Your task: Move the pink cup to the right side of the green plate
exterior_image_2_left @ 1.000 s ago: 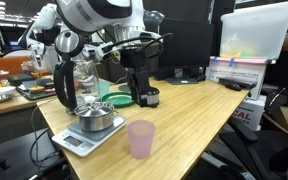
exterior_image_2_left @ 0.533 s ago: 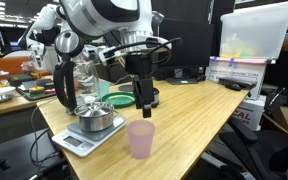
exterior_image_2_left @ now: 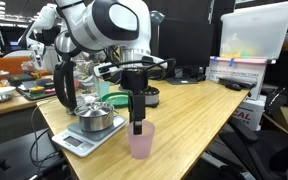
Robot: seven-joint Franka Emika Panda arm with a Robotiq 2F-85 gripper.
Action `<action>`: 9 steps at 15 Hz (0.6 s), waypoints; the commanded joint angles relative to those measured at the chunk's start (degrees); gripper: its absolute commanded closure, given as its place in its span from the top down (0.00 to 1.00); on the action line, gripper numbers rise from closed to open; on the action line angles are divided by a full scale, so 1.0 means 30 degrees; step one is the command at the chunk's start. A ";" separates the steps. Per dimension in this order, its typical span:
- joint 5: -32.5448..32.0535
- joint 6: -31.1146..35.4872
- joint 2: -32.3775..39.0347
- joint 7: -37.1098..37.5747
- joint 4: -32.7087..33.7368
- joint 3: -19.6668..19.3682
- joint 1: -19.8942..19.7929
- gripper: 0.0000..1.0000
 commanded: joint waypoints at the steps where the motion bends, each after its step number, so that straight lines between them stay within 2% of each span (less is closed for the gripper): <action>1: 0.0218 -0.0216 0.0788 0.0201 0.0581 -0.0449 0.0433 1.00; 3: 0.0291 -0.0283 0.1083 -0.0095 0.0732 -0.0401 0.0483 1.00; 4: 0.0315 -0.0265 0.1202 -0.0182 0.0799 -0.0369 0.0514 0.94; 5: 0.0278 -0.0191 0.1326 -0.0143 0.0848 -0.0391 0.0597 0.78; 6: 0.0313 -0.0132 0.1399 -0.0175 0.0879 -0.0378 0.0648 0.69; 7: 0.0341 -0.0129 0.1439 -0.0231 0.0928 -0.0364 0.0689 0.68; 9: 0.0402 -0.0157 0.1515 -0.0300 0.1056 -0.0360 0.0748 0.54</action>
